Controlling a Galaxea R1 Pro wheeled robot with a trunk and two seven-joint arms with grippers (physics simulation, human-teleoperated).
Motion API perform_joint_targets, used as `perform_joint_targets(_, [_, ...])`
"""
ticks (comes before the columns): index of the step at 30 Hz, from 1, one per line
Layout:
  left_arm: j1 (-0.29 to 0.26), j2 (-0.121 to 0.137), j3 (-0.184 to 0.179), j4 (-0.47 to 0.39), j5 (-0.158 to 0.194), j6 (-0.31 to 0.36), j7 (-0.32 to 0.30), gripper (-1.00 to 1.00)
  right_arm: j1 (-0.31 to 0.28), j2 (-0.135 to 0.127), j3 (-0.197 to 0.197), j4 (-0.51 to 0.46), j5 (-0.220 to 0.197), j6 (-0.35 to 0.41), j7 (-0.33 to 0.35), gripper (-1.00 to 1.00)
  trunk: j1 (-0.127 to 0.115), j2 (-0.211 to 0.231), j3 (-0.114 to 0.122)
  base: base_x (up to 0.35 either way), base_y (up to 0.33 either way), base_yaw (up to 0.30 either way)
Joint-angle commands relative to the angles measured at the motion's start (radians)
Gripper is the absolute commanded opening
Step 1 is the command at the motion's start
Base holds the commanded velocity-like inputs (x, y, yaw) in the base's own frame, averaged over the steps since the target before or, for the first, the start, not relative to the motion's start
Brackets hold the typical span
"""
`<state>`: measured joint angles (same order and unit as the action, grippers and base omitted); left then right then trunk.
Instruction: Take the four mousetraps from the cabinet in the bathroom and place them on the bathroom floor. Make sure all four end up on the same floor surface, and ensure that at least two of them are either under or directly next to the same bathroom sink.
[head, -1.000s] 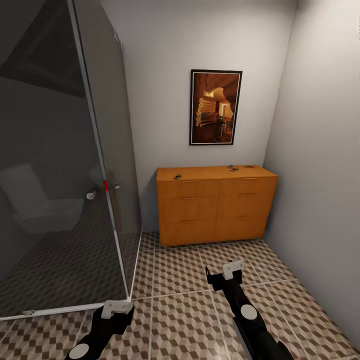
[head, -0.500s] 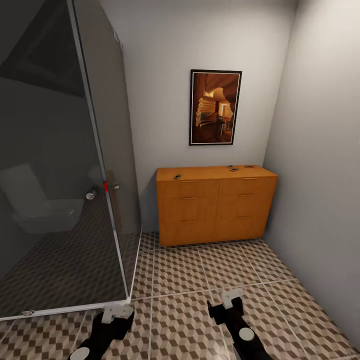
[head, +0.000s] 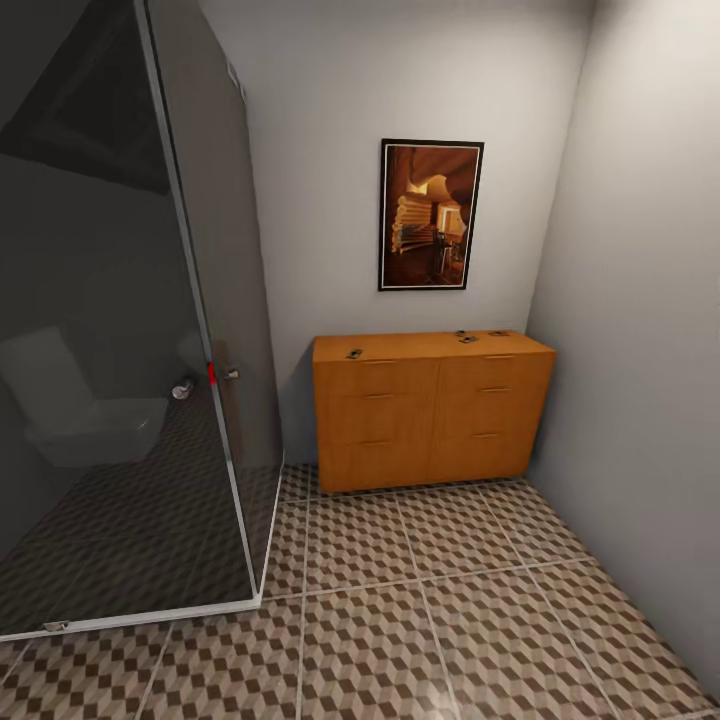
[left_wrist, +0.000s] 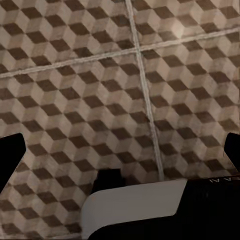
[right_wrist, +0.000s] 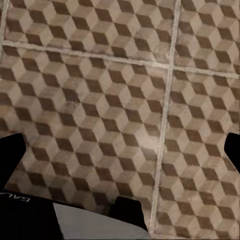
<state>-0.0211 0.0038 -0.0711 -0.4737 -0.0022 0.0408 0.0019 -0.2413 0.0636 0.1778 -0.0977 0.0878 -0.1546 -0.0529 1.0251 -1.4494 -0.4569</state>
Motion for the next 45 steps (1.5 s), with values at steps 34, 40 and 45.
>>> perform_joint_targets(34, [0.000, 0.007, 0.002, 0.334, 0.006, -0.187, 0.003, 1.00, 0.000, -0.004, 0.003, 0.075, -0.024, -0.006, -0.007, 1.00, 0.000, -0.001, -0.001, 0.000, 0.000, 0.000])
perform_joint_targets(40, [0.000, 0.007, 0.003, 0.333, 0.005, -0.187, 0.003, 1.00, 0.000, -0.005, 0.003, 0.075, -0.024, -0.006, -0.007, 1.00, 0.000, -0.001, -0.001, 0.000, 0.000, 0.000])
perform_joint_targets(45, [0.000, 0.008, 0.004, 0.333, 0.005, -0.187, 0.003, 1.00, 0.000, -0.005, 0.004, 0.075, -0.025, -0.006, -0.007, 1.00, 0.000, -0.001, -0.001, 0.000, 0.000, 0.000])
